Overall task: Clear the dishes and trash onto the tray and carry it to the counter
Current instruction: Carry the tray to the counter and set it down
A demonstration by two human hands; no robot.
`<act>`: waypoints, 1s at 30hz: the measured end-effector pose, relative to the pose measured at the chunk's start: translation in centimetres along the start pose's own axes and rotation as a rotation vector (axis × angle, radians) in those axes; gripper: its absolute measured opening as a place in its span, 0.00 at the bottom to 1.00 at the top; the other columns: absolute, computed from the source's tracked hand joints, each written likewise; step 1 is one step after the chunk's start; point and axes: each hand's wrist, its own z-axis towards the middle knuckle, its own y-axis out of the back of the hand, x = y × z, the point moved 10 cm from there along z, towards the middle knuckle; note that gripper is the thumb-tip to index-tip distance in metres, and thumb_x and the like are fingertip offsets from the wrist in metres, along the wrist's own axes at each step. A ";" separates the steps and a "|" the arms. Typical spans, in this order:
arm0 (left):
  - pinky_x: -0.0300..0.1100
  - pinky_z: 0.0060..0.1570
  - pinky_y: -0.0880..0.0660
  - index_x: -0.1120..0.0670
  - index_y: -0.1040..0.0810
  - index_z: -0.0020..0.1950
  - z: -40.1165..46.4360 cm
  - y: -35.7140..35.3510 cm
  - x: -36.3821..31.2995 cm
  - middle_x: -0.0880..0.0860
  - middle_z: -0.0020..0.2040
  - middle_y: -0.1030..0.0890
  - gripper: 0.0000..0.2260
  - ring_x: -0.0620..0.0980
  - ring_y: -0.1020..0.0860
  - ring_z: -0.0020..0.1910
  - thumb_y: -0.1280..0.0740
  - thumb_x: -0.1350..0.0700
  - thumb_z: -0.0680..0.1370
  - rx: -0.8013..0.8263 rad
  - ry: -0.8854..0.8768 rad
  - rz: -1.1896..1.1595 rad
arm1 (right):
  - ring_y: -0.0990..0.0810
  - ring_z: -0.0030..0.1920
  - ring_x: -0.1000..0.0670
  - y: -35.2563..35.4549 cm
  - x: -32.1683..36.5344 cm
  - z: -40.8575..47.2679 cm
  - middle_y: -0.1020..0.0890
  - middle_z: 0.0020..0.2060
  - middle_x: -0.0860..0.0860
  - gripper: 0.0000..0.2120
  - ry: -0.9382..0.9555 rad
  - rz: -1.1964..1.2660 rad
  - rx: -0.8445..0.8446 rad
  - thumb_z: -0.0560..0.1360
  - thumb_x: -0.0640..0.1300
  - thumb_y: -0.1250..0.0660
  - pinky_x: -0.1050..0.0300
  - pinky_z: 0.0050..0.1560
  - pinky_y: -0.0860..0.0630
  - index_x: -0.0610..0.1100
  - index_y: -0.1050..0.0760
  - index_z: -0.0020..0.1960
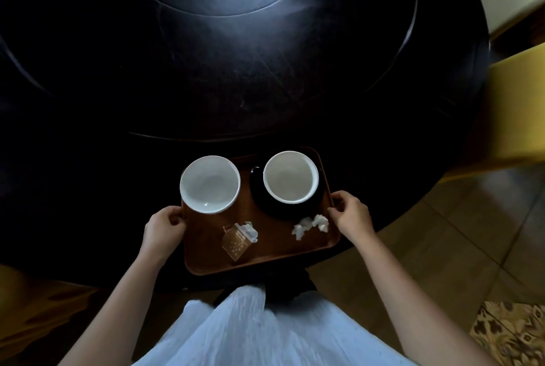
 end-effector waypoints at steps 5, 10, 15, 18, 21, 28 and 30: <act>0.54 0.46 0.21 0.51 0.22 0.48 -0.3 -0.5 0.1 0.56 0.42 0.19 0.12 0.56 0.19 0.43 0.35 0.68 0.73 0.062 -0.027 -0.092 | 0.23 0.40 0.48 -0.4 0.3 0.7 0.22 0.37 0.50 0.07 0.064 0.008 0.061 0.72 0.36 0.35 0.57 0.40 0.29 0.47 0.28 0.42; 0.47 0.44 0.22 0.55 0.20 0.50 -0.4 -0.3 -0.5 0.54 0.42 0.17 0.12 0.51 0.19 0.41 0.35 0.69 0.73 0.075 -0.051 -0.102 | 0.20 0.45 0.47 -0.1 0.1 1.9 0.18 0.41 0.48 0.08 0.046 0.034 0.099 0.70 0.37 0.32 0.55 0.45 0.24 0.46 0.22 0.47; 0.34 0.27 0.23 0.60 0.24 0.50 0.3 -1.1 -0.7 0.55 0.38 0.20 0.12 0.50 0.21 0.37 0.37 0.73 0.72 0.214 0.036 -0.168 | 0.19 0.49 0.46 0.0 1.1 2.9 0.17 0.47 0.46 0.12 0.117 -0.039 0.161 0.71 0.37 0.32 0.47 0.50 0.20 0.47 0.24 0.52; 0.34 0.28 0.23 0.60 0.26 0.51 0.1 -1.3 -0.9 0.56 0.38 0.23 0.13 0.51 0.22 0.37 0.37 0.74 0.72 0.252 0.031 -0.175 | 0.20 0.48 0.44 -0.1 1.3 3.4 0.18 0.45 0.45 0.09 0.121 -0.108 0.173 0.70 0.37 0.33 0.49 0.47 0.21 0.44 0.26 0.49; 0.47 0.39 0.21 0.57 0.26 0.52 0.0 -1.2 -0.9 0.55 0.40 0.22 0.15 0.53 0.21 0.39 0.37 0.73 0.71 0.243 -0.003 -0.150 | 0.21 0.46 0.45 -0.4 1.5 3.5 0.21 0.42 0.48 0.08 0.132 -0.123 0.208 0.70 0.36 0.34 0.57 0.43 0.28 0.42 0.28 0.49; 0.44 0.42 0.23 0.54 0.25 0.56 -0.3 -1.0 -2.5 0.51 0.43 0.20 0.17 0.48 0.21 0.41 0.37 0.72 0.73 0.251 -0.143 -0.109 | 0.22 0.46 0.45 0.0 0.9 2.6 0.23 0.42 0.48 0.07 0.148 -0.074 0.226 0.72 0.36 0.36 0.55 0.43 0.27 0.43 0.31 0.48; 0.38 0.40 0.22 0.51 0.24 0.55 -0.4 -1.0 -3.0 0.49 0.45 0.19 0.18 0.44 0.19 0.41 0.36 0.71 0.73 0.271 -0.154 -0.136 | 0.22 0.46 0.46 0.5 0.7 2.2 0.23 0.41 0.49 0.08 0.158 -0.053 0.222 0.73 0.36 0.35 0.54 0.43 0.27 0.45 0.32 0.48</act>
